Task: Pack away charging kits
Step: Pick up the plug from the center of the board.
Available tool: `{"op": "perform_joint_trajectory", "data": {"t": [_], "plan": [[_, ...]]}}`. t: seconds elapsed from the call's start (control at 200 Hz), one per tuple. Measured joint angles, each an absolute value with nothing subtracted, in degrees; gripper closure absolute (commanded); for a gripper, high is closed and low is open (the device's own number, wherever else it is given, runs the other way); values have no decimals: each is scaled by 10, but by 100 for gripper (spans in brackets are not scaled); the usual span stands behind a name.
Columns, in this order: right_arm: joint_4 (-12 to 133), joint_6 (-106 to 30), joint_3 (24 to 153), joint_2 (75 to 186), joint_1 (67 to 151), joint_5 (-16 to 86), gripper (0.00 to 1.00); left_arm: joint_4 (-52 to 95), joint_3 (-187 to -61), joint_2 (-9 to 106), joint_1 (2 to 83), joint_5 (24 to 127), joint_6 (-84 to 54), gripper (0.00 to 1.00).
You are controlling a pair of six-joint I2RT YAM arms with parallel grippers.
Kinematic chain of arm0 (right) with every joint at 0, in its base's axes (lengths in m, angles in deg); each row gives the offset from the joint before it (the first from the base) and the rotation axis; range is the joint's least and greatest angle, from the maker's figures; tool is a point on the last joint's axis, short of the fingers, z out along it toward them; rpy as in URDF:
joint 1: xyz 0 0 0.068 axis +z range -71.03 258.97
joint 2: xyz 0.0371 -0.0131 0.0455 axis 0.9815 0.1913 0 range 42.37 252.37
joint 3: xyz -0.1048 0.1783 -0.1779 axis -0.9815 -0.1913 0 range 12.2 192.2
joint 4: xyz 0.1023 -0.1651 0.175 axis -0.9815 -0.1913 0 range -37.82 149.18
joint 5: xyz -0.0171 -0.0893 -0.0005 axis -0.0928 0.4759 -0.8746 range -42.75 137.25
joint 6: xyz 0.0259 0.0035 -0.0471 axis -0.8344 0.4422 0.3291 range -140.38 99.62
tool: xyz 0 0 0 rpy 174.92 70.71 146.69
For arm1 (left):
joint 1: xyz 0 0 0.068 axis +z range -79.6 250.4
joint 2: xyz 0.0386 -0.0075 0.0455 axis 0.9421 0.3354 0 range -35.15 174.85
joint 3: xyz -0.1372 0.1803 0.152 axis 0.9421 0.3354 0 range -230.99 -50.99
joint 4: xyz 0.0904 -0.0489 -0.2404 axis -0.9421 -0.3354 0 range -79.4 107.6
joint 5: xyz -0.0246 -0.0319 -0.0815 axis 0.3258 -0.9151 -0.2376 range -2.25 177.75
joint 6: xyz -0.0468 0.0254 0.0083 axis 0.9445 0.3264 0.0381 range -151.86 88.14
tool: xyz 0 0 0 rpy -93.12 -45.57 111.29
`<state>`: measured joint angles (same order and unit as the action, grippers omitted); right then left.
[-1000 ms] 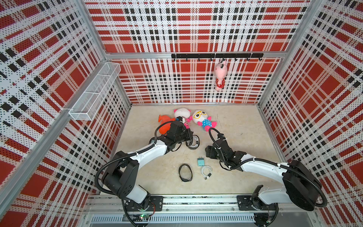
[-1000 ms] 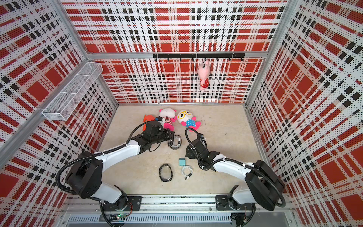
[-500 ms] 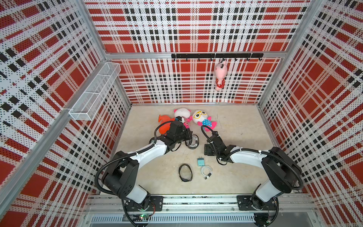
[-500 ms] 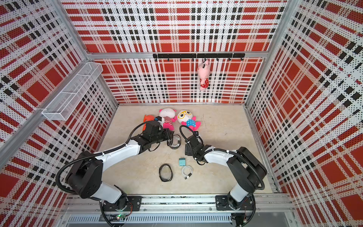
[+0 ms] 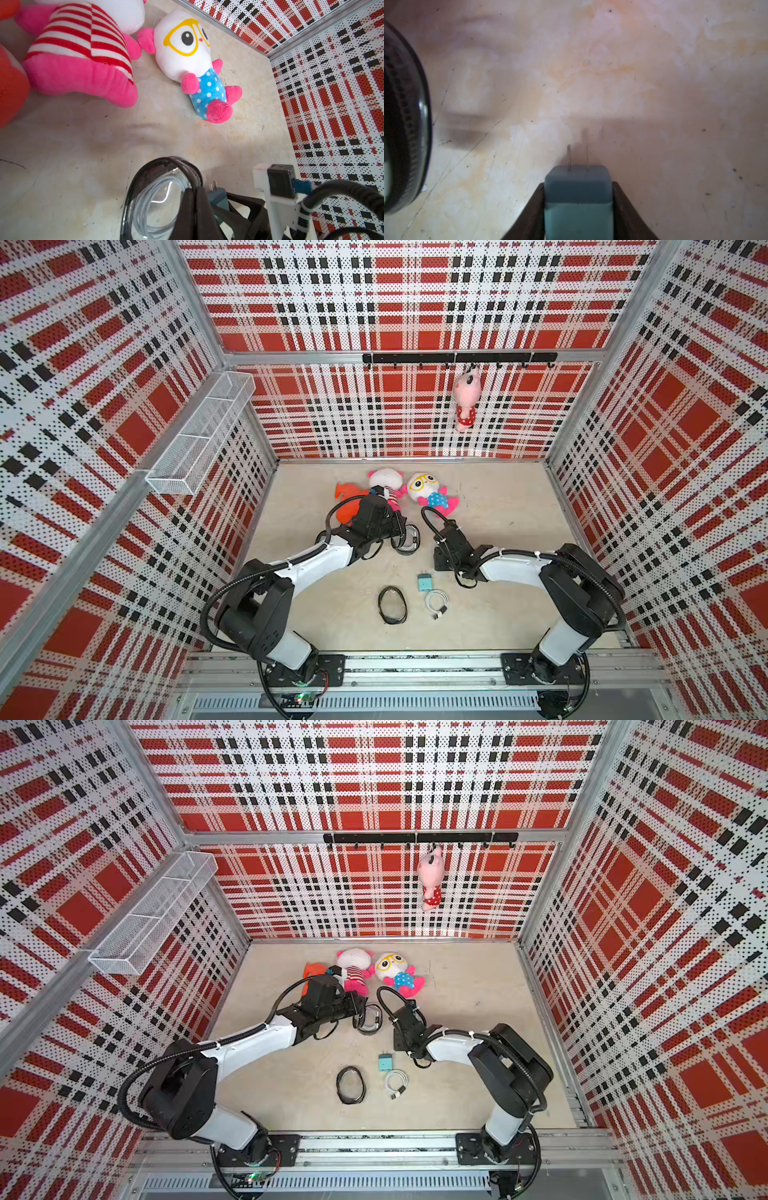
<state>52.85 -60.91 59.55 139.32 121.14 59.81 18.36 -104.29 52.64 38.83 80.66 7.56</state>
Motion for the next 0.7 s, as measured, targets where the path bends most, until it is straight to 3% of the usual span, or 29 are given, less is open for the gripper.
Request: {"op": "perform_joint_trajectory", "data": {"t": [0.356, 0.701], "plan": [[524, -631, 579, 1368, 1200, 592, 83, 193, -1010, 503, 383, 809, 100, 100], [527, -667, 526, 1182, 1195, 562, 89, 199, -1034, 482, 324, 826, 168, 100]]}}
